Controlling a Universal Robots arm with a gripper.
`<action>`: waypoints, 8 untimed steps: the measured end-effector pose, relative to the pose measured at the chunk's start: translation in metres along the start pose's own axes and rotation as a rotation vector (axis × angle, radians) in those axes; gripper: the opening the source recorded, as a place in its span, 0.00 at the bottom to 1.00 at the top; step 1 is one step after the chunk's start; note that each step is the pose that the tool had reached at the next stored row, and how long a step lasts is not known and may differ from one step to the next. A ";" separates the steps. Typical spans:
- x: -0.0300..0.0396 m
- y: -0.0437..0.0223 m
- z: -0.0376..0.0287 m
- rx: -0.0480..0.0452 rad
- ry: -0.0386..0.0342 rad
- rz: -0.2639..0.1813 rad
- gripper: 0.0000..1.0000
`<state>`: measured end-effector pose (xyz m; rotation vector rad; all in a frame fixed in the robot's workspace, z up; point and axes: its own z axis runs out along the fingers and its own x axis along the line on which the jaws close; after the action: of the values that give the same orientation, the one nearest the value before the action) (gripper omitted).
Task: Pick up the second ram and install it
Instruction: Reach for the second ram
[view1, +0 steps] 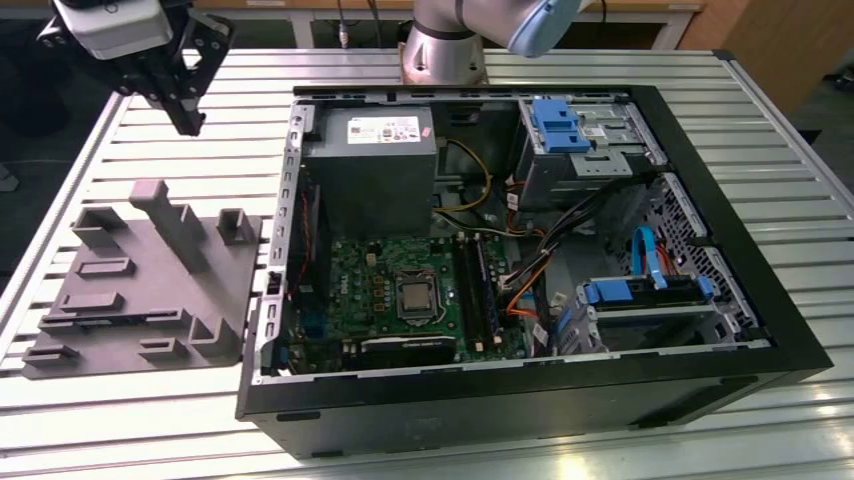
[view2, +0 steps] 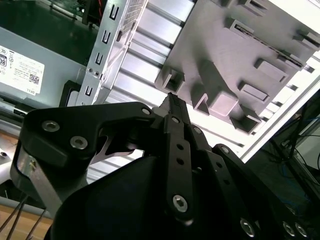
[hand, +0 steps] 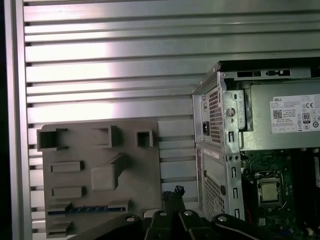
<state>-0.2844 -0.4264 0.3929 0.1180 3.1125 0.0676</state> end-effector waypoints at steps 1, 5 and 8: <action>0.0006 -0.0002 0.0000 -0.0001 0.0000 0.000 0.11; 0.0027 -0.0012 -0.0001 0.0000 0.0000 0.000 0.11; 0.0046 -0.0019 -0.0001 -0.0001 -0.0001 0.000 0.11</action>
<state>-0.2891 -0.4280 0.3928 0.1180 3.1124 0.0677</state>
